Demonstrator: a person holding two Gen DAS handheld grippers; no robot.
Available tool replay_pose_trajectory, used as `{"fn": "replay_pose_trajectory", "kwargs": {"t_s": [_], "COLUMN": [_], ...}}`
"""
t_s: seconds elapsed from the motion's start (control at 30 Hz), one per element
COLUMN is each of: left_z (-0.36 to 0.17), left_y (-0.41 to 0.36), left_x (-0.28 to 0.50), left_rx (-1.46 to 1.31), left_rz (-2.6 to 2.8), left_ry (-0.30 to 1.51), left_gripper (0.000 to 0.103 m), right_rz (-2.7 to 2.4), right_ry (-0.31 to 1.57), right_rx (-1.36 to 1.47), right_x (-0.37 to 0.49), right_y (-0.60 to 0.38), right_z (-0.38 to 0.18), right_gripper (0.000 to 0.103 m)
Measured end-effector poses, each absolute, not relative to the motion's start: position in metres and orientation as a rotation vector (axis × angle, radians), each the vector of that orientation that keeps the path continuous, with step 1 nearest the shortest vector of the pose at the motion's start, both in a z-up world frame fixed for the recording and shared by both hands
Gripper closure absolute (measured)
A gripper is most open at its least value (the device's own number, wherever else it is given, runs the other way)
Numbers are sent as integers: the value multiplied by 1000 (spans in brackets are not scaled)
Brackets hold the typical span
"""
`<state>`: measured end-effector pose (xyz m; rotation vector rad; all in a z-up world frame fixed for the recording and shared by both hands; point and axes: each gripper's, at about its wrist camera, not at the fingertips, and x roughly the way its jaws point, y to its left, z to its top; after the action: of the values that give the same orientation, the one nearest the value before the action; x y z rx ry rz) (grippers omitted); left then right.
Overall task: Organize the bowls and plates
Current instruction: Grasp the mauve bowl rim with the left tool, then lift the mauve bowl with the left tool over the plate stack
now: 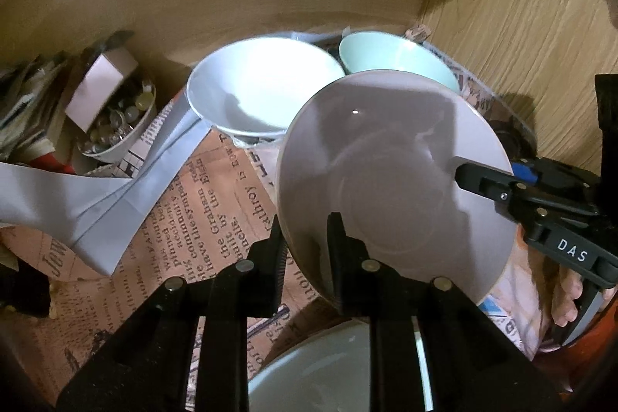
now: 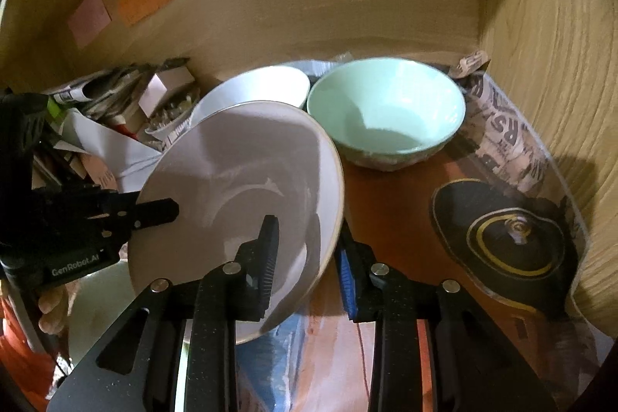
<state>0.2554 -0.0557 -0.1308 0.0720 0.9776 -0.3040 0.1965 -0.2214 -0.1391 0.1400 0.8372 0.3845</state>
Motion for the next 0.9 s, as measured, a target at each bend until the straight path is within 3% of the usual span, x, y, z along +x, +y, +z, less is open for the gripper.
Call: {"fn": "replay_pose_trajectory", "kwargs": {"t_s": [0.9], "left_z": [-72], "left_y": [-18], "left_x": [175], "left_rx": [10], "left_rz": [-198], "left_ry": [766], "left_gripper": [83], "right_rz": [471], "right_ry": [694], "right_rx": [96], "right_x": [147], "right_y": [-184], "right_z": [-87], "right_gripper": [77]}}
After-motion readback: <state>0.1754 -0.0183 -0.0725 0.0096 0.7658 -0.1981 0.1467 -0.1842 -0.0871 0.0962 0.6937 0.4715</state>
